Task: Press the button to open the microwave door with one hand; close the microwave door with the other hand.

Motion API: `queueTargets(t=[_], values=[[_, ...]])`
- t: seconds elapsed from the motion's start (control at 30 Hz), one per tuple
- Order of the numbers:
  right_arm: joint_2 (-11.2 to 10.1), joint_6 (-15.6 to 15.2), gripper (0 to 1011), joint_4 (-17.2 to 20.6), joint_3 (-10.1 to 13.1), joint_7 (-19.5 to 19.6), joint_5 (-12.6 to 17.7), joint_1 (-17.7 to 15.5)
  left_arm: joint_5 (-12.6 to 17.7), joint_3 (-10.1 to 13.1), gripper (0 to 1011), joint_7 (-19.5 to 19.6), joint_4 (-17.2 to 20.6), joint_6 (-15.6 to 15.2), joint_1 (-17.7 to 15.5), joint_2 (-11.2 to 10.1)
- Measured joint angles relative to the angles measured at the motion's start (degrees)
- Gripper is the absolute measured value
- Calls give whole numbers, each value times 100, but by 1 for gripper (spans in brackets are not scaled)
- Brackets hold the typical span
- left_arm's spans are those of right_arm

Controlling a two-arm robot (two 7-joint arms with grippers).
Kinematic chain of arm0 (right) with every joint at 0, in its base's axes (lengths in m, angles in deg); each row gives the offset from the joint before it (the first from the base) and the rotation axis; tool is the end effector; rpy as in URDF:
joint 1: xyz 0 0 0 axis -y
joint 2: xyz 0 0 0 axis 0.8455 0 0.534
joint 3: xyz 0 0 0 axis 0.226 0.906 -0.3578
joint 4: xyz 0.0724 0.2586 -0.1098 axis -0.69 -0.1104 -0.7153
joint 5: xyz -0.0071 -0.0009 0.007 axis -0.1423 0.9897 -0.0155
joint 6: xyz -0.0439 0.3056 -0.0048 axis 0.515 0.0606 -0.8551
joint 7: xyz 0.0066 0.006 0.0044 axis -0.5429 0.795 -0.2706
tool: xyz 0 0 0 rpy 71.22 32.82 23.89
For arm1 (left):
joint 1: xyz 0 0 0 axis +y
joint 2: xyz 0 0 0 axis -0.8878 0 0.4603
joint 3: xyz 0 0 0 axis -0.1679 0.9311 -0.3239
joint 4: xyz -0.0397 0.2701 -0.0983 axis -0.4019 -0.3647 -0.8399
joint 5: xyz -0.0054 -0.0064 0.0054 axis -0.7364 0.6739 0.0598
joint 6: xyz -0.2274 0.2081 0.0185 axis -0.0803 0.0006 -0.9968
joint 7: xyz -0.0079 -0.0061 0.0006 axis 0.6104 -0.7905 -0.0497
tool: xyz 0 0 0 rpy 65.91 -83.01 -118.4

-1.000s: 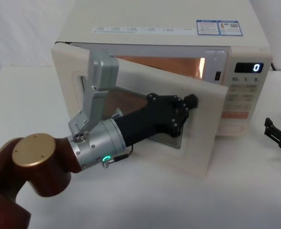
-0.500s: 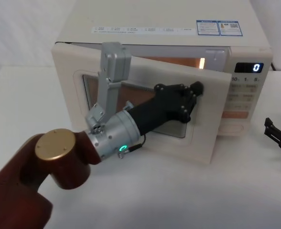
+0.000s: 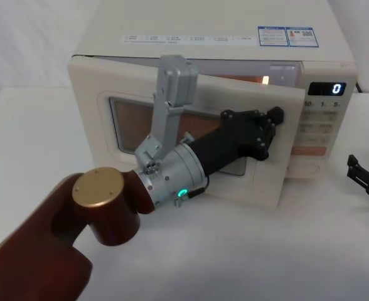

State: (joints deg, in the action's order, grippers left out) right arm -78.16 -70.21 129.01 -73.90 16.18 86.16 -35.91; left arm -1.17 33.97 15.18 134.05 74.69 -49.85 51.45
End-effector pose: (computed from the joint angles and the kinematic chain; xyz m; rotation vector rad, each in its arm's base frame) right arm 0.3102 -0.0620 -0.2614 -0.0882 0.0282 -1.3421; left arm 0.3842 -0.0812 -0.2021 -0.1286 -0.0085 0.5656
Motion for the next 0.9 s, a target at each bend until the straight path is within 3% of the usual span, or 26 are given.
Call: queueTargets(t=[0.3, 0.9], values=[[0, 0, 1002, 0, 0, 0, 0, 0, 168, 121, 0, -59, -200, -29, -77, 110], [0, 0, 1002, 0, 0, 0, 0, 0, 688, 139, 0, -266, -396, 3, -282, 328]])
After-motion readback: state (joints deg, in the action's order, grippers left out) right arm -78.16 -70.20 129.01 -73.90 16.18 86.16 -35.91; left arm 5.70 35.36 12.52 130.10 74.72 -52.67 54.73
